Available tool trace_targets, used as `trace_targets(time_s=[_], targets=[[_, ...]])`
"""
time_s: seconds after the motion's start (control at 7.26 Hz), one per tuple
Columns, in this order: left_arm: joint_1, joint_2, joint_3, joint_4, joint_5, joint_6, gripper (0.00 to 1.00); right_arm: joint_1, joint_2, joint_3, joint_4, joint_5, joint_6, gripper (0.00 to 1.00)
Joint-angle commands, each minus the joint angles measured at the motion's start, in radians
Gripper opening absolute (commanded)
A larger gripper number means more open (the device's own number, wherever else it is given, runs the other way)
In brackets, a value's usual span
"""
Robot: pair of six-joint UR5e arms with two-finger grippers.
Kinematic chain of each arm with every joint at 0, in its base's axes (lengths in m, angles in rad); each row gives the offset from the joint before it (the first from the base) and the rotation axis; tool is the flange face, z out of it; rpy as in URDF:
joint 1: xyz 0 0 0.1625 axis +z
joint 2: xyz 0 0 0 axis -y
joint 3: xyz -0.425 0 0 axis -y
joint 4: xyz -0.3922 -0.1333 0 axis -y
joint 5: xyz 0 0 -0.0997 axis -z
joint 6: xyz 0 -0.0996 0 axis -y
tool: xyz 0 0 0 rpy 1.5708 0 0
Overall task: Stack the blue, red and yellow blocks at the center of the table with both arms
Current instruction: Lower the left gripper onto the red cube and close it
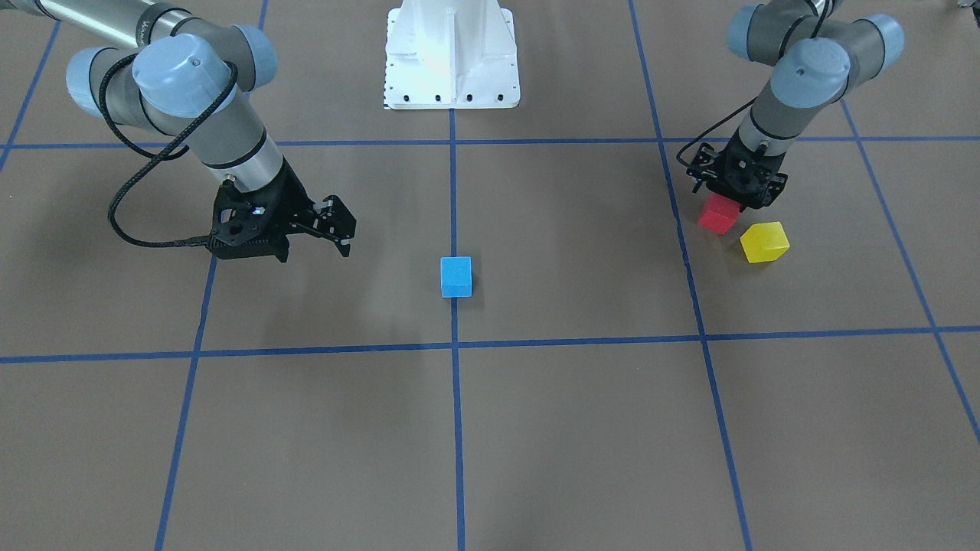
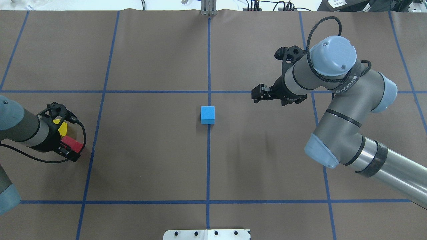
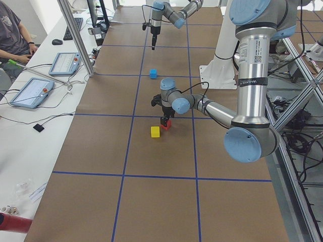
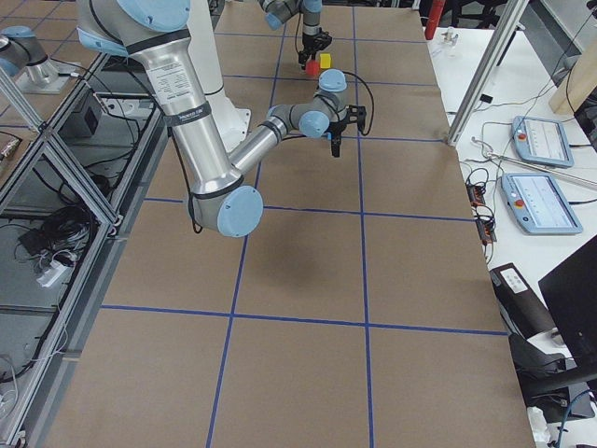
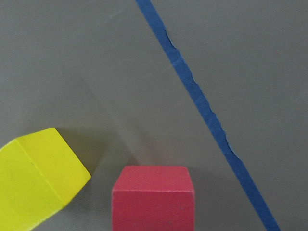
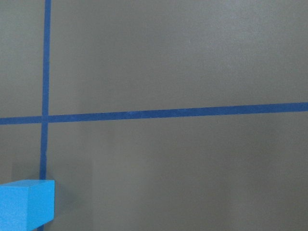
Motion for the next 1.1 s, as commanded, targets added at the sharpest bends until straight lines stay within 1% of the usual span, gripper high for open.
trace_targets(time_s=[0.0, 0.28, 0.55, 0.69, 0.96], targets=[[0.001, -0.004, 0.002, 0.001, 0.001, 0.001, 0.82, -0.002, 0.001, 0.002, 0.000, -0.001, 0.001, 1.00], [0.001, -0.021, 0.013, 0.001, 0.001, 0.001, 0.79, -0.016, 0.001, 0.000, 0.000, -0.027, 0.002, 1.00], [0.001, -0.021, 0.016, 0.001, 0.001, 0.001, 0.79, -0.016, 0.001, 0.000, 0.000, -0.027, 0.002, 1.00], [0.001, -0.021, 0.018, -0.001, 0.001, 0.001, 0.76, -0.016, 0.001, 0.000, 0.000, -0.027, 0.002, 1.00], [0.001, -0.029, 0.027, -0.001, 0.001, 0.001, 0.76, -0.016, 0.001, 0.000, 0.000, -0.027, 0.002, 1.00]])
